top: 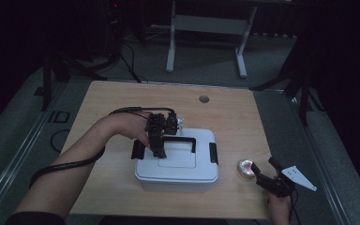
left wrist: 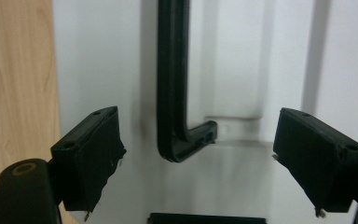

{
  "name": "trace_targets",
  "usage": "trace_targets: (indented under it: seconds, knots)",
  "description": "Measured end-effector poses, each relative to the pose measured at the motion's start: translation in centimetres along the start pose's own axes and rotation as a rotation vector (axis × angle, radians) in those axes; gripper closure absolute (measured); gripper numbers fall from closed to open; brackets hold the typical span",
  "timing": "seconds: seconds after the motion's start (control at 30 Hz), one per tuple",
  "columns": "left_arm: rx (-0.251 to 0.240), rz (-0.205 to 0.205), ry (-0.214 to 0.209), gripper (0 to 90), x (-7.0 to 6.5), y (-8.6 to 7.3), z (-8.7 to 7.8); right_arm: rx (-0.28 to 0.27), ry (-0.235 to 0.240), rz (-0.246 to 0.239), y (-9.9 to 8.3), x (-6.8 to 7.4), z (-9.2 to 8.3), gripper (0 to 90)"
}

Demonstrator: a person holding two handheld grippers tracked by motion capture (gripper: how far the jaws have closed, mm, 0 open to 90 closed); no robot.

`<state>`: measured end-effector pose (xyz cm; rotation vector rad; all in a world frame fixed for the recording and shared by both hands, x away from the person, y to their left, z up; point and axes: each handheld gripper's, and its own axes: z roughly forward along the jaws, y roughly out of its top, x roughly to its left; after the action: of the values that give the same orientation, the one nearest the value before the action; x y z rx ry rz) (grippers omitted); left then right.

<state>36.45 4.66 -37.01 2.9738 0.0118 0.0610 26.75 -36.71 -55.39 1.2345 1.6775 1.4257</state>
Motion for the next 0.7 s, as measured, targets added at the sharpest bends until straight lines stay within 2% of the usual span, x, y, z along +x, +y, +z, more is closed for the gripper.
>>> trace_targets:
  seconds: [0.13,0.23,0.3,0.33,0.43,0.47,0.5,0.53,0.7]
  knots:
    - [0.016,0.018,-0.005,43.5,-0.1,-0.2,0.0,0.001,-0.001,-0.001,0.0,0.0,0.0,13.7]
    - [0.04,0.023,0.003,54.2,0.0,0.0,0.1,0.003,-0.002,-0.002,0.0,0.0,0.0,13.7]
    - [0.051,0.005,-0.01,60.3,0.1,0.2,0.2,0.004,-0.002,-0.003,0.0,0.0,0.0,13.8]
    - [0.054,0.01,-0.008,63.5,0.2,0.3,0.2,0.004,-0.002,-0.003,0.0,0.1,0.0,13.8]
    - [0.063,-0.015,-0.035,70.8,0.4,0.5,0.2,0.004,0.0,-0.002,0.0,0.0,0.0,13.7]
    - [0.066,-0.026,-0.056,72.9,0.5,0.6,0.2,0.004,0.0,-0.002,0.0,0.0,0.0,13.8]
    - [0.068,-0.029,-0.076,78.6,0.5,0.6,0.3,0.003,0.001,-0.001,0.0,0.0,0.0,13.8]
    - [0.075,-0.032,-0.078,82.3,0.3,0.7,0.3,0.004,0.001,-0.001,0.0,0.0,0.0,13.7]
    - [0.107,-0.022,-0.076,83.3,0.3,1.1,0.3,0.004,0.002,-0.002,0.0,0.0,0.0,13.8]
